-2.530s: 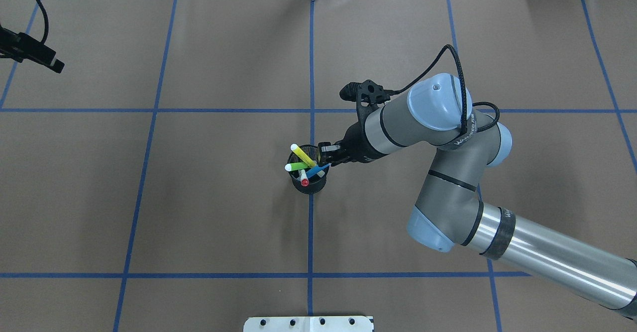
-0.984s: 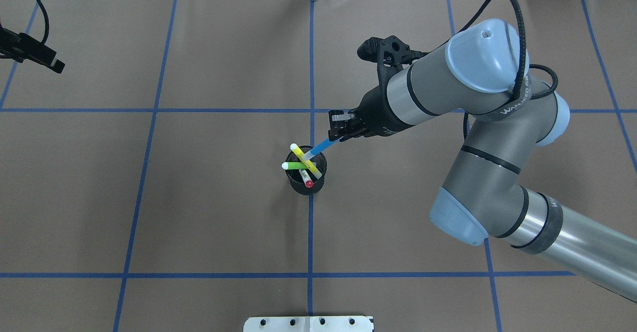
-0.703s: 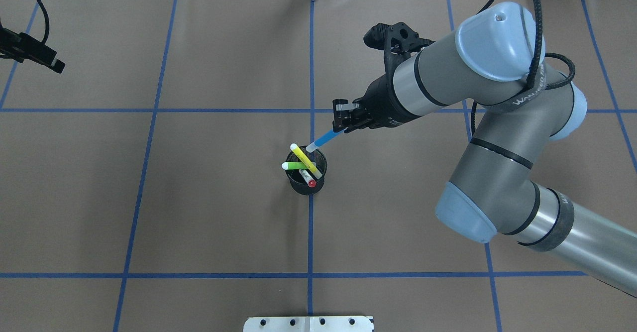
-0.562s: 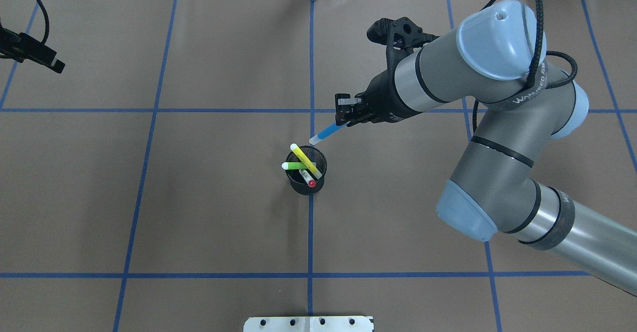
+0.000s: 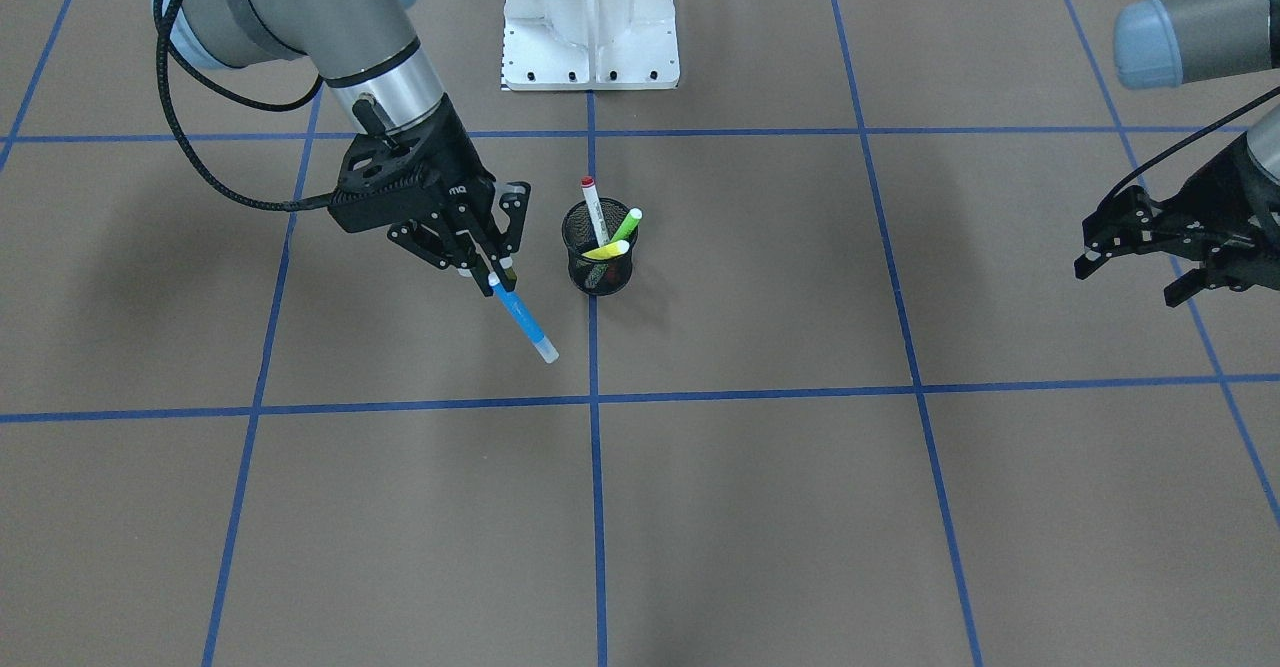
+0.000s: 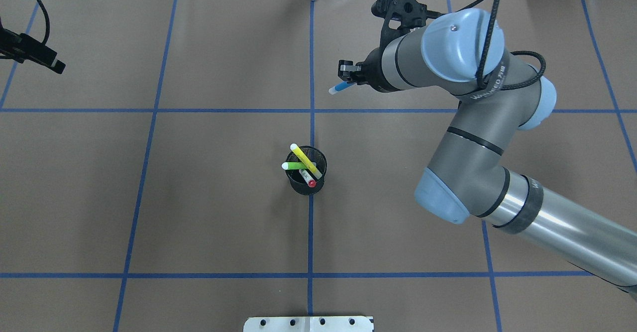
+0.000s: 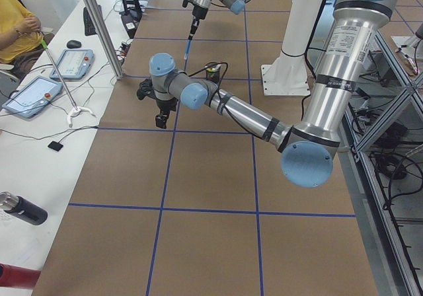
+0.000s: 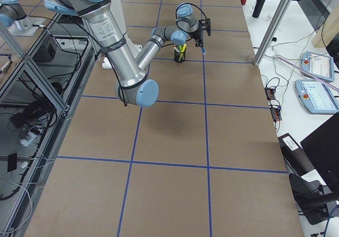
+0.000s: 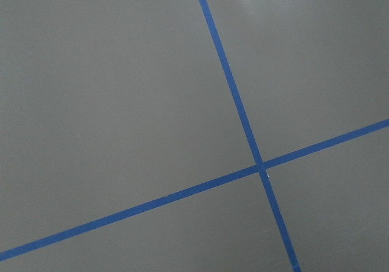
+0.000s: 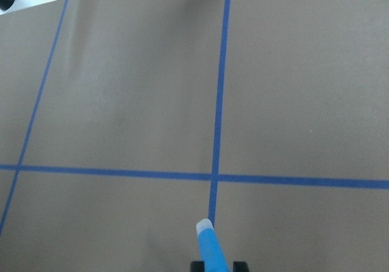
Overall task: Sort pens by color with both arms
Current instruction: 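Lift the blue marker out and carry it farther from the robot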
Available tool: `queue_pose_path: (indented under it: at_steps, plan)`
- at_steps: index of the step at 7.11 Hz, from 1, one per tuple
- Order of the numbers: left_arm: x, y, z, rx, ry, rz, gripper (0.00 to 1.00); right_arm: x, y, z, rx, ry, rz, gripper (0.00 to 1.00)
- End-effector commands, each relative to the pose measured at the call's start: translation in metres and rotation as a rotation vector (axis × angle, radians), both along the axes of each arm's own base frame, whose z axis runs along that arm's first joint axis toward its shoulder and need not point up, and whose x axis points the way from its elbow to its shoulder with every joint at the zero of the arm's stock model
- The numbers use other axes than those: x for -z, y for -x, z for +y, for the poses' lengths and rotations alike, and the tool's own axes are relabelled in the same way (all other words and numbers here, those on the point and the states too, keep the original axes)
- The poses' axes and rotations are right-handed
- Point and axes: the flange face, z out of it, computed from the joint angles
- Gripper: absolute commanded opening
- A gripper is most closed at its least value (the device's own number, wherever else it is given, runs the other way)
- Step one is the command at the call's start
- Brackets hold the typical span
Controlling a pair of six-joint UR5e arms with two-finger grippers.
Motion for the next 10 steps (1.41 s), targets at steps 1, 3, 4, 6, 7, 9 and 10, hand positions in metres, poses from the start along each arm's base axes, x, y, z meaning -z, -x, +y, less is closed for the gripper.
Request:
queue_pose_path:
  at_steps: [1,3,4,6,7,9,10]
  plan:
    - [0.0,-0.002,0.0,-0.002,0.001,0.0,1.0,-0.013,0.016,-0.045,-0.232,-0.046,0.116,0.0]
    - [-0.003,-0.008,0.0,-0.014,0.004,-0.002,1.0,-0.02,0.047,-0.083,-0.399,-0.041,0.198,0.0]
    - [-0.006,-0.011,-0.001,-0.016,0.007,-0.002,1.0,-0.029,0.065,-0.091,-0.455,-0.052,0.247,0.0]
    - [-0.012,-0.013,-0.004,-0.018,-0.003,0.001,1.0,-0.075,0.083,-0.109,-0.517,-0.093,0.239,0.0]
    - [-0.011,-0.012,-0.004,-0.016,-0.006,0.002,1.0,-0.09,0.087,-0.114,-0.529,-0.092,0.259,0.0]
    - [-0.006,-0.012,-0.003,-0.01,-0.005,0.007,1.0,-0.099,0.108,-0.098,-0.527,-0.099,0.246,0.0]
    - [0.003,-0.013,-0.006,0.0,-0.006,0.014,1.0,-0.104,0.121,-0.087,-0.522,-0.106,0.258,0.1]
